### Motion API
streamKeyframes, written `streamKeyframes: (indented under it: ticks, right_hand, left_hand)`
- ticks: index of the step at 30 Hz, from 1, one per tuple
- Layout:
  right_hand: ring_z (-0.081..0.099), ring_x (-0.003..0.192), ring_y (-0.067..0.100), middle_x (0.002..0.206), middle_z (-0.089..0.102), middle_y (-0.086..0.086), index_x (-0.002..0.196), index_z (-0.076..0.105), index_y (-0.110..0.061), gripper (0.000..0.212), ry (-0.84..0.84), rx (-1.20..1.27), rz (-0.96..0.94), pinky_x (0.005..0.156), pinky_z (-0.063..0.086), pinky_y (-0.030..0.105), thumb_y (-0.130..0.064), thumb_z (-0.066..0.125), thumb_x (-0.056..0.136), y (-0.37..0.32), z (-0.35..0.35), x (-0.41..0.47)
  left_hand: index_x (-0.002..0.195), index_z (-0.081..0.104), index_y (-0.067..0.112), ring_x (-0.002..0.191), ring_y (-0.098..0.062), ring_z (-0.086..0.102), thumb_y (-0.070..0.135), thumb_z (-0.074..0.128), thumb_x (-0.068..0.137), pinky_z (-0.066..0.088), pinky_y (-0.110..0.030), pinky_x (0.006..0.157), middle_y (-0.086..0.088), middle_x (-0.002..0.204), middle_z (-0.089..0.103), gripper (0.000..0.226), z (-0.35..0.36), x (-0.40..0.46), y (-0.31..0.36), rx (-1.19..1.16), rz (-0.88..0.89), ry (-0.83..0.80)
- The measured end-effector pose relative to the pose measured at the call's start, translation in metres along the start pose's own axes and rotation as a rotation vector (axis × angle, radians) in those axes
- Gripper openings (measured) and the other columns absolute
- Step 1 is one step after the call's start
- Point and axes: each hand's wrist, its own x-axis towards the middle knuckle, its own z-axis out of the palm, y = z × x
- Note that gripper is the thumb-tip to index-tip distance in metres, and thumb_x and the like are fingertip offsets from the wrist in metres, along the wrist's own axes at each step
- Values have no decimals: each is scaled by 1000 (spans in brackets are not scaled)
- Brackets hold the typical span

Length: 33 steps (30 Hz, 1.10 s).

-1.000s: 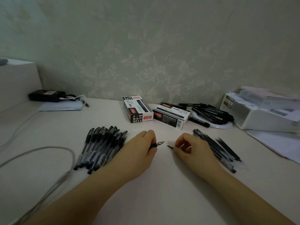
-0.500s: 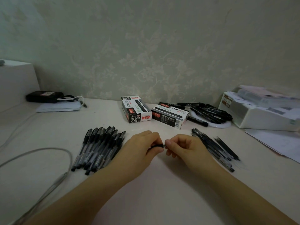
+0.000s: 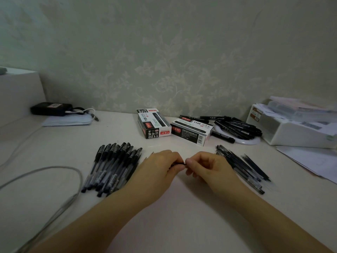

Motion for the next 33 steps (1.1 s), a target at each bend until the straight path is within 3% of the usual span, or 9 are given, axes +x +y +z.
streamKeyframes:
  ticks: [2,4,9,13,15,20,28,31,33]
  right_hand:
    - [66,70,4,80,75,0,89,73,-15,3,-19,34,-14,65,49,12,-17,70,90,1,-3,0]
    - [69,75,8,88,75,-1,96,72,-17,11,-27,71,-6,68,51,14,-10,72,87,0,-3,1]
    - [65,68,1,83,75,-5,92,73,-24,19,23,23,44,63,49,13,-41,70,84,1,-2,0]
    - [62,65,0,79,75,-2,91,73,-18,5,-1,39,26,59,46,10,-22,71,89,2,-4,1]
    - [65,68,3,87,74,-1,96,73,-19,11,-11,71,9,62,48,12,-12,73,87,2,-4,2]
    - [64,66,2,85,75,-2,97,72,-22,25,15,56,46,61,48,12,-41,71,81,0,-2,1]
    - [61,65,4,78,75,2,94,71,-12,6,-16,121,74,55,46,14,-15,69,90,3,-6,3]
    - [63,68,4,81,75,0,95,71,-17,5,-2,78,61,60,49,14,-15,67,92,3,-8,5]
    - [63,67,3,83,76,-1,95,71,-20,8,28,85,69,60,49,14,-26,68,91,1,-8,4]
  left_hand:
    - [102,64,29,86,-4,53,36,50,97,48,-31,79,12,94,61,17,0,0,0,5,-3,-6]
    - [103,64,28,87,-5,54,36,50,97,47,-31,80,11,95,62,17,0,0,-1,6,-12,-5]
    - [103,64,28,87,-5,54,35,51,97,48,-31,80,12,94,61,16,0,1,-1,-3,-15,3]
    - [103,64,28,86,-5,54,36,50,97,48,-32,79,12,94,61,17,1,1,-1,4,-11,-4]
    - [104,63,28,87,-6,54,37,49,97,48,-32,80,12,95,61,18,1,1,-2,16,-13,-8]
    - [102,63,30,85,-4,53,37,50,96,48,-30,78,13,93,60,16,1,0,-1,-2,1,4]
    - [107,59,33,83,-3,56,35,49,97,50,-30,78,13,92,60,14,0,-2,3,-45,-10,-15]
    - [107,59,33,79,-3,57,32,50,98,49,-27,75,12,86,60,12,-1,-2,4,-70,-3,-7]
    - [105,58,33,75,-3,57,32,50,98,47,-23,71,12,83,60,11,-1,-2,4,-82,-6,3]
